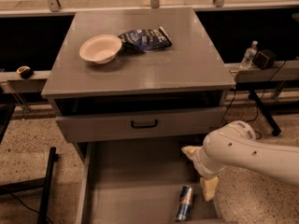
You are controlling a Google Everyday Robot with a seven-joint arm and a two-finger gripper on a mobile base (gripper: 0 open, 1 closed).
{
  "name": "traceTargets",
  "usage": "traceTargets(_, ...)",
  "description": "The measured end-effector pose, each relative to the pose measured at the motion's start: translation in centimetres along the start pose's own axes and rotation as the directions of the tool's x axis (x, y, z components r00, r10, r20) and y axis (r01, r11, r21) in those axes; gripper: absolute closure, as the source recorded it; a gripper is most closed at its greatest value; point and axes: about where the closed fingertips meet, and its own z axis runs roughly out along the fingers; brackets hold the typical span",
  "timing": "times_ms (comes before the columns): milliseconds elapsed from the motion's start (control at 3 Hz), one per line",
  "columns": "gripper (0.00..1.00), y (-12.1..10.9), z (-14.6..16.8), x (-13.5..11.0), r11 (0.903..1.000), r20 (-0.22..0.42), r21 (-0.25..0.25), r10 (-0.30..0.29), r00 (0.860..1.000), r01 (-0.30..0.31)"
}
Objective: Pick redbull can from middle drawer and place on counter
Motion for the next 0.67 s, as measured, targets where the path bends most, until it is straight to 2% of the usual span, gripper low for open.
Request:
traceTargets(333,0.0,0.7,4.5,-2.9,0.9998,0.201,-0.02,-0.005,0.98,0.009)
traceTargets(667,0.0,0.7,6.4,-6.0,0.9791,0.26,0.044,-0.203,0.944,0.199)
